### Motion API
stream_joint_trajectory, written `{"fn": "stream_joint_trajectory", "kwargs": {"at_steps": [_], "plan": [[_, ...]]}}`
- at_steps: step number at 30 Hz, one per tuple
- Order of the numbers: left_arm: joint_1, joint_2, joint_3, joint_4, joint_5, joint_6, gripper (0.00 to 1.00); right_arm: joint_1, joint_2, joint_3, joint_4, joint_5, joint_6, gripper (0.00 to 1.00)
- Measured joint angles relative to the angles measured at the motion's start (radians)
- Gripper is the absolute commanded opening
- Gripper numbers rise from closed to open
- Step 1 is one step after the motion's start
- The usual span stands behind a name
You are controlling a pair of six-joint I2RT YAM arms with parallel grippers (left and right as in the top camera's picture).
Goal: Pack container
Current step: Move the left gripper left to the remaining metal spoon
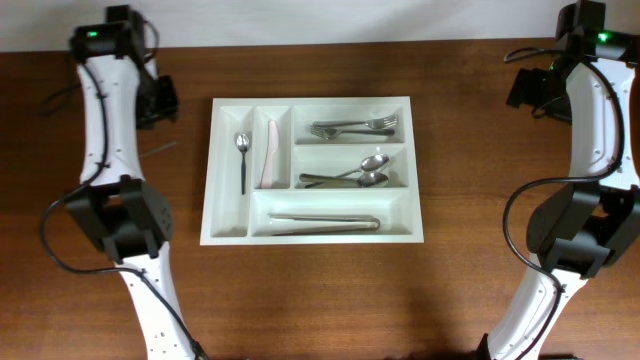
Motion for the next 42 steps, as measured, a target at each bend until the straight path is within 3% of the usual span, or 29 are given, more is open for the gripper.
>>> {"fn": "stream_joint_trajectory", "kwargs": {"at_steps": [10, 22, 40, 42], "plan": [[0.085, 0.0, -0.034, 0.08, 0.073, 0.015, 0.4, 0.0, 0.0, 0.0, 0.0, 0.0, 0.0, 0.99], [0.323, 0.001, -0.326, 0.247, 0.284, 0.117, 0.39, 0.0, 0.0, 0.0, 0.0, 0.0, 0.0, 0.99], [0.328, 0.001, -0.54, 0.551, 0.337, 0.18, 0.39, 0.0, 0.0, 0.0, 0.0, 0.0, 0.0, 0.99], [0.328, 0.001, -0.547, 0.579, 0.343, 0.18, 0.33, 0.0, 0.0, 0.0, 0.0, 0.0, 0.0, 0.99]]}}
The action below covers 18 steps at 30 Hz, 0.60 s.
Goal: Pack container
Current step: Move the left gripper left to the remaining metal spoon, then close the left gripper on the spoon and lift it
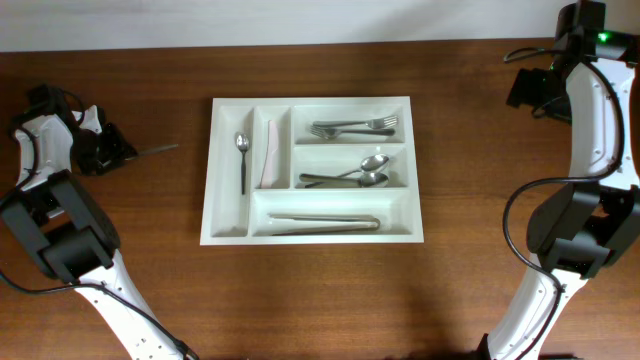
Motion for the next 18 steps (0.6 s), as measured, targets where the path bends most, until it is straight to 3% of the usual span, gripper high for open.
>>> {"fn": "stream_joint_trajectory", "kwargs": {"at_steps": [8, 18], "plan": [[0.005, -0.009, -0.043, 0.083, 0.019, 0.003, 0.02, 0.0, 0.0, 0.0, 0.0, 0.0, 0.0, 0.99], [0.006, -0.022, -0.065, 0.112, 0.106, -0.005, 0.02, 0.0, 0.0, 0.0, 0.0, 0.0, 0.0, 0.99]]}}
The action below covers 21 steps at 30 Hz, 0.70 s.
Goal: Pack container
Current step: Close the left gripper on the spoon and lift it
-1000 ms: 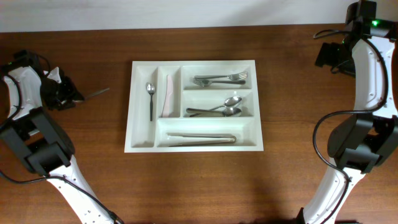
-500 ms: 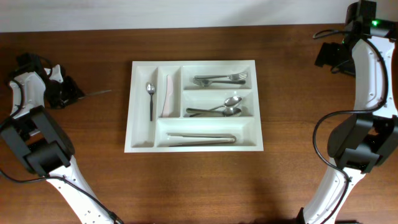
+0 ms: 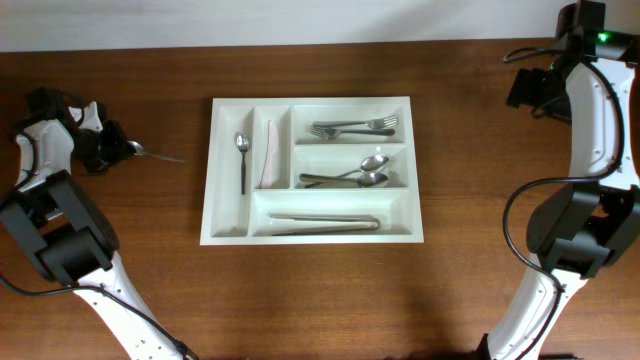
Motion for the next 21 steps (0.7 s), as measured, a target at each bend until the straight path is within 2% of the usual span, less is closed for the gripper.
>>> {"fn": "stream_joint_trajectory", "kwargs": {"at_steps": [9, 21], "plan": [[0.0, 0.011, 0.011, 0.01, 0.101, -0.045, 0.02, 0.0, 0.0, 0.0, 0.0, 0.0, 0.0, 0.99], [0.0, 0.021, 0.233, 0.019, 0.238, -0.177, 0.02, 0.0, 0.0, 0.0, 0.0, 0.0, 0.0, 0.99]]}}
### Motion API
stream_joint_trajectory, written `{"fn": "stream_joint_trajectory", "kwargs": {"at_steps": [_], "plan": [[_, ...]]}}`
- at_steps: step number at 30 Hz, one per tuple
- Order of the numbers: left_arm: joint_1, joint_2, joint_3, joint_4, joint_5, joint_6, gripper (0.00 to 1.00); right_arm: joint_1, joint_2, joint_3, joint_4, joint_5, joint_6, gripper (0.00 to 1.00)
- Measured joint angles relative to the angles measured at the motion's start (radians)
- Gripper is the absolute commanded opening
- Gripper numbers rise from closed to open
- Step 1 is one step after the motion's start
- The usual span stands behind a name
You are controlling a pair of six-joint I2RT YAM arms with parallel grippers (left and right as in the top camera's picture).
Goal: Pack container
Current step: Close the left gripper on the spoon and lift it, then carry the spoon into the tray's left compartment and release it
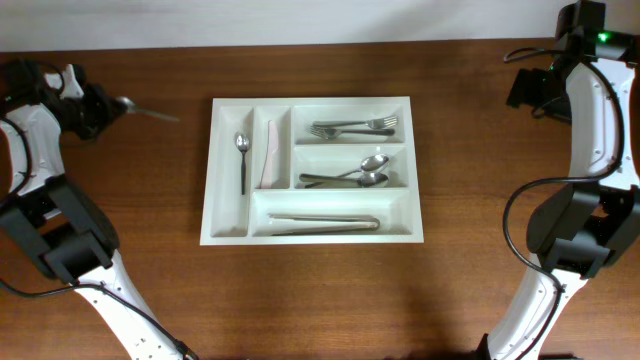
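Note:
A white cutlery tray [227,228] lies mid-table. It holds a small spoon [241,160], a white knife [270,155], forks [352,127], spoons [352,175] and tongs [322,221], each kind in its own compartment. My left gripper [110,108] is at the far left, level with the tray's top edge, shut on one end of a metal utensil [152,113]. The utensil points right toward the tray's top-left corner and stops short of it. My right gripper [524,92] hangs at the far right, away from the tray; its fingers are too dark to read.
The brown wooden table [320,290] carries only the tray. Both white arms stand along the left and right table edges, their bases near the front corners.
My left gripper has moved toward the back of the table with the metal utensil, which now looks lifted and sits level with the tray's top edge. The right arm has not moved.
First my left gripper hovered over a thin utensil lying left of the tray. Then it sat further left at the utensil's end, then gripped it with the utensil still low. Now it holds it further back near the tray's top-left corner.

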Motion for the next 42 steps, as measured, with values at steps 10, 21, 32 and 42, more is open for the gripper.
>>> {"fn": "stream_joint_trajectory", "kwargs": {"at_steps": [10, 21, 32, 42], "plan": [[-0.031, 0.0, 0.154, -0.09, 0.184, -0.026, 0.02, 0.0, 0.0, 0.0, 0.0, 0.0, 0.0, 0.99], [-0.211, 0.0, 0.295, -0.431, 0.044, 0.222, 0.02, 0.0, 0.0, 0.0, 0.0, 0.0, 0.0, 0.99], [-0.418, 0.0, 0.304, -0.661, -0.266, 0.647, 0.02, 0.0, 0.0, 0.0, 0.0, 0.0, 0.0, 0.99], [-0.4, 0.0, 0.252, -0.631, -0.338, 0.846, 0.02, 0.0, 0.0, 0.0, 0.0, 0.0, 0.0, 0.99]]}}
